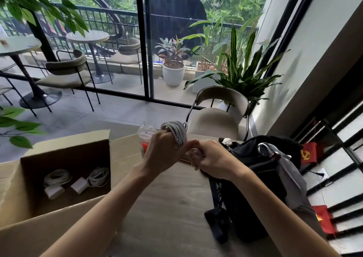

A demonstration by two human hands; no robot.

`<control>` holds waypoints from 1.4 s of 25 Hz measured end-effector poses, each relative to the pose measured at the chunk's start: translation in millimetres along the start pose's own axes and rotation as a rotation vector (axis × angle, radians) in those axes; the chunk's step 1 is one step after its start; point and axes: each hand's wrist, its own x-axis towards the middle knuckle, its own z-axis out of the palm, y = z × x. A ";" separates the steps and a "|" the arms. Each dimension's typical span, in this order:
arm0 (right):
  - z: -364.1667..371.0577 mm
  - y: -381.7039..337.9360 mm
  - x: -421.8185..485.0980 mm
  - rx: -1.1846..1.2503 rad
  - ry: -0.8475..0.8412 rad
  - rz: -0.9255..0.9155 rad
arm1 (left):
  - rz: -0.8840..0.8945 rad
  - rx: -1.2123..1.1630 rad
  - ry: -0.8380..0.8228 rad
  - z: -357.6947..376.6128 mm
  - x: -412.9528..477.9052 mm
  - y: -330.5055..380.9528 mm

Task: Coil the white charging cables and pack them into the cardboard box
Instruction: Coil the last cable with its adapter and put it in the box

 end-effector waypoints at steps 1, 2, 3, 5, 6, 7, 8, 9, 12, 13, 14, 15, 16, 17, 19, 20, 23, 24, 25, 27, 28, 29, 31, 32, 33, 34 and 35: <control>-0.8 -1.1 -2.6 0.043 0.025 -0.006 | -0.047 -0.049 0.007 1.3 -0.5 -0.6; -1.7 -1.8 -4.5 0.084 0.059 0.001 | -0.125 -0.111 0.025 2.4 0.0 -0.5; -2.8 -2.2 -5.7 0.116 0.097 0.020 | -0.224 -0.179 0.050 3.0 0.9 0.6; -6.6 -1.9 -6.2 0.227 0.152 0.093 | -0.372 -0.339 0.063 2.0 3.1 3.9; -8.7 -2.8 -6.2 0.336 0.163 0.132 | -0.388 -0.408 0.040 0.5 4.2 4.3; -11.1 -3.4 -6.5 0.447 0.172 0.171 | -0.362 -0.449 -0.012 -2.4 5.0 3.1; -13.7 -3.7 -6.9 0.523 0.183 0.203 | -0.307 -0.469 -0.101 -5.7 5.9 0.2; -15.2 -3.5 -7.7 0.543 0.191 0.224 | -0.244 -0.471 -0.212 -9.1 6.6 -2.8; -14.2 -3.0 -10.5 0.477 0.185 0.251 | -0.052 -0.295 -0.505 -11.7 9.3 -4.1; -13.3 -3.0 -10.7 0.464 0.187 0.256 | 0.020 -0.184 -0.544 -10.1 9.0 -2.4; -12.5 -3.5 -10.4 0.462 0.199 0.265 | 0.074 -0.103 -0.549 -7.9 8.4 -0.5; -11.7 -3.9 -10.4 0.486 0.217 0.282 | 0.093 -0.086 -0.535 -6.0 7.9 2.2; -11.3 -3.9 -9.9 0.557 0.235 0.310 | 0.075 -0.151 -0.520 -5.5 7.5 4.0; -10.7 -4.2 -9.7 0.675 0.247 0.348 | 0.027 -0.285 -0.508 -6.4 7.0 5.2; -11.9 -4.9 -11.2 0.880 0.247 0.399 | -0.077 -0.543 -0.473 -7.9 5.0 6.6; -12.9 -4.8 -12.6 0.916 0.247 0.399 | -0.133 -0.612 -0.436 -7.9 3.4 7.9; -16.0 -7.8 -16.7 0.883 0.263 0.354 | -0.353 -0.764 -0.311 -7.8 -0.7 10.4; -17.4 -8.7 -18.4 0.859 0.257 0.340 | -0.424 -0.824 -0.283 -9.5 -0.9 10.1; -18.5 -9.2 -21.0 0.830 0.229 0.325 | -0.477 -0.867 -0.271 -11.1 -1.5 9.1; -21.6 -10.8 -26.9 0.748 0.110 0.278 | -0.509 -0.849 -0.279 -13.7 -1.9 6.5; -22.8 -11.6 -29.6 0.705 0.041 0.242 | -0.504 -0.814 -0.292 -14.3 -2.3 6.3; -24.1 -12.8 -31.6 0.666 -0.017 0.202 | -0.494 -0.779 -0.312 -14.4 -2.7 7.0; -27.9 -17.0 -32.6 0.612 -0.058 0.123 | -0.454 -0.750 -0.381 -14.8 -3.5 9.8; -30.7 -18.9 -31.6 0.602 -0.044 0.082 | -0.433 -0.754 -0.434 -15.5 -4.4 12.2; -33.6 -20.5 -29.9 0.606 -0.015 0.048 | -0.413 -0.767 -0.491 -16.3 -5.7 15.4; -36.7 -21.2 -27.5 0.622 0.023 0.022 | -0.394 -0.797 -0.545 -17.5 -6.5 19.3; -38.6 -21.3 -24.8 0.647 0.063 0.005 | -0.368 -0.833 -0.596 -18.4 -6.8 22.8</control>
